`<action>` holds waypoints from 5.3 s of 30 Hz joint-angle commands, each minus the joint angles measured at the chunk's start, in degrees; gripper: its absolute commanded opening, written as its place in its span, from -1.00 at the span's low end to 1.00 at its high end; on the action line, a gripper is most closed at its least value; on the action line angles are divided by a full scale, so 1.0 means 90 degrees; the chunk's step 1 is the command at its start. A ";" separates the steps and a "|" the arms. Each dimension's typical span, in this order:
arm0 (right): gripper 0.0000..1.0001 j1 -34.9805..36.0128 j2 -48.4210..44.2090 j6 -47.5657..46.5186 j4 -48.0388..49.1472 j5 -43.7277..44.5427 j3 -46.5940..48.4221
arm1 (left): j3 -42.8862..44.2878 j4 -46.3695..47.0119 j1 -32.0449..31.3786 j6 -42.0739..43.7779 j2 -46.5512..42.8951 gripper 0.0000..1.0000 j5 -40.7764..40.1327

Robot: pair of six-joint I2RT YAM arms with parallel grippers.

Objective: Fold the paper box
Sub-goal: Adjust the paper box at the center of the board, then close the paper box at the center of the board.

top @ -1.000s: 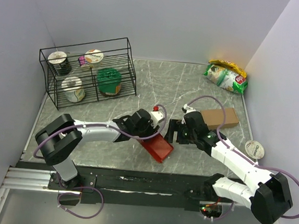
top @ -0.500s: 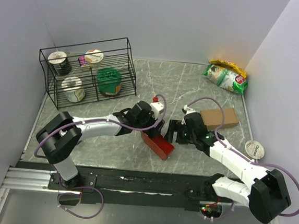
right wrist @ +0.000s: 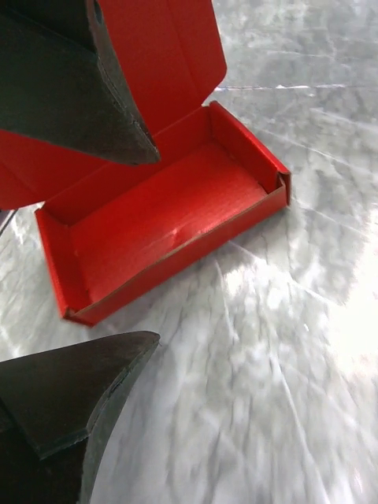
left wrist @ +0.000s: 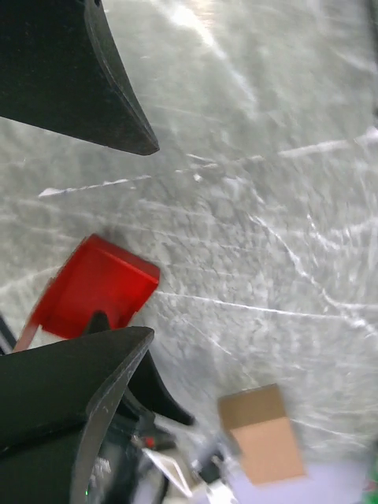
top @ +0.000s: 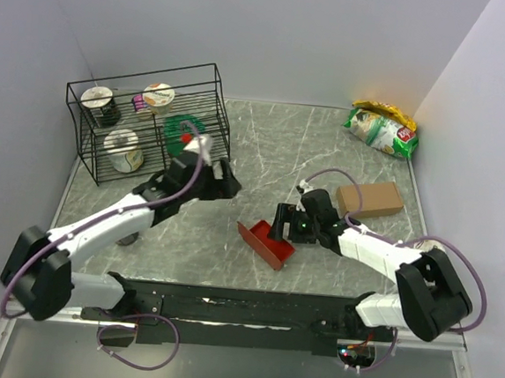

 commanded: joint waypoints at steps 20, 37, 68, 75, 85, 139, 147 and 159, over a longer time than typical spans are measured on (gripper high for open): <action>0.83 0.0459 -0.1128 0.0812 0.0369 -0.0667 -0.0770 | -0.2783 0.1473 0.0230 -0.3011 -0.1029 0.94 0.0710; 0.77 0.0303 -0.0504 0.1114 0.1277 -0.1820 -0.1171 | -0.1975 0.4970 -0.0455 -0.3676 0.2174 0.93 0.0954; 0.97 0.0040 -0.2146 -0.1678 -0.0617 0.0964 0.0527 | 0.0613 0.1309 0.0786 0.2160 0.1502 0.97 0.4109; 0.97 -0.0497 -0.2124 -0.1591 -0.0628 0.0730 0.0744 | 0.0848 -0.0893 -0.0288 0.2974 0.1219 0.98 0.2050; 0.97 -0.0742 -0.2652 -0.1523 -0.0764 0.0719 0.0412 | 0.1453 -0.2057 -0.0689 0.3637 0.1696 0.58 0.2506; 0.69 -0.0801 -0.1764 -0.2342 0.2487 -0.1282 -0.1102 | -0.1542 0.2355 -0.0865 0.1941 -0.1290 0.93 0.1541; 0.37 -0.0791 -0.1569 -0.2577 0.2927 -0.1819 -0.1249 | -0.3145 0.2931 -0.0855 0.1246 -0.2200 0.98 0.1218; -0.10 -0.0762 -0.1315 -0.2645 0.2937 -0.2112 -0.1142 | -0.3283 0.3723 -0.0865 0.1383 -0.1223 0.14 0.1218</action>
